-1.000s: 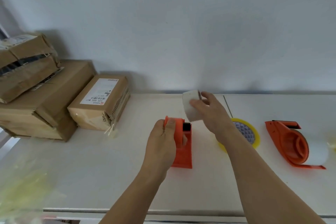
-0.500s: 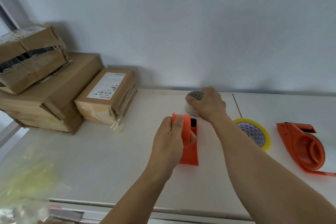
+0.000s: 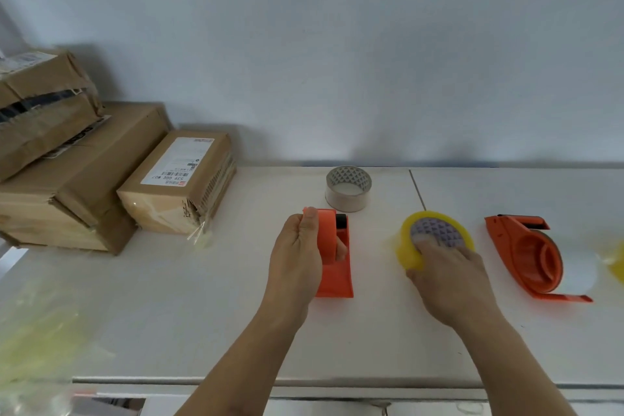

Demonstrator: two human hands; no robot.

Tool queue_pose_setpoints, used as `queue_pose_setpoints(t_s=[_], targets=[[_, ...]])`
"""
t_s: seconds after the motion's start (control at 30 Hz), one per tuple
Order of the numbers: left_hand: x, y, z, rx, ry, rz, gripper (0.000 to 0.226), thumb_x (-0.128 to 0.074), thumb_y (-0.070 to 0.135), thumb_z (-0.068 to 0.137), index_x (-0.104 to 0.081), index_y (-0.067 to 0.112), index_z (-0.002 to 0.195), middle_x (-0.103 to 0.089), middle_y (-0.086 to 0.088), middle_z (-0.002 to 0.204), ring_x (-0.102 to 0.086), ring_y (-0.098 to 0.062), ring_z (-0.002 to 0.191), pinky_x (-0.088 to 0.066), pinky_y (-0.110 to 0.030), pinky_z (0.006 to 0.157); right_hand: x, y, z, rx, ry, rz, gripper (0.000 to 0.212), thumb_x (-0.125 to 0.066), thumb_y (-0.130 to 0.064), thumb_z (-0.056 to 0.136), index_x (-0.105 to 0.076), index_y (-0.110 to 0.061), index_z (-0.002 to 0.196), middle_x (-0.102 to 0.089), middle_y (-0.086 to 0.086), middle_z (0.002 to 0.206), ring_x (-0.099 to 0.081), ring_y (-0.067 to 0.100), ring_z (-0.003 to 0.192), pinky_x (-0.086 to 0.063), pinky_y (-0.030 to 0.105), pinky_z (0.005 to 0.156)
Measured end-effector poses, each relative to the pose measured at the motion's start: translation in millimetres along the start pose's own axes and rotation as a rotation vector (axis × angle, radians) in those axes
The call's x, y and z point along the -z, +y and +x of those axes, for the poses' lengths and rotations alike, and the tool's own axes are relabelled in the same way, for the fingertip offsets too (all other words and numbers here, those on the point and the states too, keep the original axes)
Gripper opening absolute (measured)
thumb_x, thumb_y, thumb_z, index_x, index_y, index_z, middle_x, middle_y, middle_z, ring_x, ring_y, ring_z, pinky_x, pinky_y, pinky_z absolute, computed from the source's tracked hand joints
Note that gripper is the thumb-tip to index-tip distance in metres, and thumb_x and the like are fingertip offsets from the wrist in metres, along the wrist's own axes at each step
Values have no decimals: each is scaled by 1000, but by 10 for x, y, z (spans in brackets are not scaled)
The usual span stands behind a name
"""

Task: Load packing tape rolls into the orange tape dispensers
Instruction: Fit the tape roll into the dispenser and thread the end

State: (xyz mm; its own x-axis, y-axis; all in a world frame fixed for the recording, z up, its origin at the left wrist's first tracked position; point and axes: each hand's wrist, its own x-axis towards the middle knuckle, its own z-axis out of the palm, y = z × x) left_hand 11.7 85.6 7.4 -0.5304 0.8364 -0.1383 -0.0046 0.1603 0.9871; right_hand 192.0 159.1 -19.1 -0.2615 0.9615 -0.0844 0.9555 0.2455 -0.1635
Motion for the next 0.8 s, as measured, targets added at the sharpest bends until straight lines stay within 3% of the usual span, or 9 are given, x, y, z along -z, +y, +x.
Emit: queue_pose_setpoints(t_s=[0.1, 0.2, 0.27, 0.33, 0.53, 0.6, 0.67, 0.73, 0.8], targets=[[-14, -2, -14, -13, -4, 3, 47, -29, 45, 102, -56, 8, 92, -73, -5, 68, -65, -13, 64, -43, -27, 63, 22, 0, 15, -28, 1, 151, 45, -53, -35, 97, -47, -26, 141, -55, 2, 144, -47, 27, 131, -33, 34, 105], [-36, -8, -18, -12, -4, -9, 50, -28, 47, 101, -58, 7, 94, -74, -7, 70, -64, -9, 59, -41, -26, 61, 88, -47, -55, -32, -4, 682, 40, -58, -28, 97, -56, -23, 136, -56, -6, 143, -55, 17, 125, -41, 33, 101], [-42, -13, -25, -10, -1, -21, 52, -27, 48, 101, -59, 8, 94, -74, -8, 72, -64, -8, 57, -42, -24, 59, 136, -140, -167, -13, -14, 1070, 21, -60, -25, 96, -67, -26, 116, -73, -8, 119, -66, 10, 107, -49, 32, 92], [-56, -24, -35, -9, 11, -29, 50, -27, 48, 101, -61, 13, 92, -75, -6, 74, -66, -8, 60, -45, -22, 57, 155, -255, -269, 12, -24, 1266, 15, -58, -25, 97, -68, -28, 108, -77, -11, 101, -69, 4, 94, -49, 21, 80], [-81, -41, -53, 49, 72, -41, 34, -28, 54, 98, -56, 35, 91, -61, 10, 93, -60, -5, 82, -44, -21, 60, -2, -526, -372, 47, -3, 1182, 12, -51, -38, 96, -58, -42, 106, -58, -9, 120, -57, -9, 97, -46, 10, 70], [-78, -40, -50, 62, 74, -54, 36, -29, 55, 97, -56, 32, 106, -62, 7, 101, -61, -8, 87, -47, -23, 63, -20, -582, -396, 73, 0, 1133, 36, -44, -50, 90, -52, -41, 124, -49, -16, 132, -53, -12, 105, -45, 4, 71], [-81, -47, -60, 68, 59, -42, 31, -29, 53, 98, -51, 34, 108, -57, 15, 97, -57, -4, 83, -46, -21, 65, -42, -616, -398, 86, 1, 1107, 56, -40, -55, 86, -46, -39, 139, -38, -23, 145, -49, -2, 119, -42, 9, 83], [-103, -28, -101, 79, 22, -17, 20, -29, 50, 99, -45, 39, 100, -47, 24, 87, -50, 2, 75, -42, -19, 66, -45, -657, -398, 102, -2, 1108, 50, -40, -51, 92, -47, -40, 140, -27, -29, 152, -42, 2, 130, -38, 16, 93], [-116, -48, -120, 93, 12, -40, 21, -29, 52, 98, -46, 39, 98, -47, 25, 86, -51, 3, 78, -43, -20, 67, -61, -692, -393, 113, -19, 1102, 42, -41, -42, 99, -48, -40, 140, -23, -33, 151, -38, -1, 131, -37, 8, 89]])
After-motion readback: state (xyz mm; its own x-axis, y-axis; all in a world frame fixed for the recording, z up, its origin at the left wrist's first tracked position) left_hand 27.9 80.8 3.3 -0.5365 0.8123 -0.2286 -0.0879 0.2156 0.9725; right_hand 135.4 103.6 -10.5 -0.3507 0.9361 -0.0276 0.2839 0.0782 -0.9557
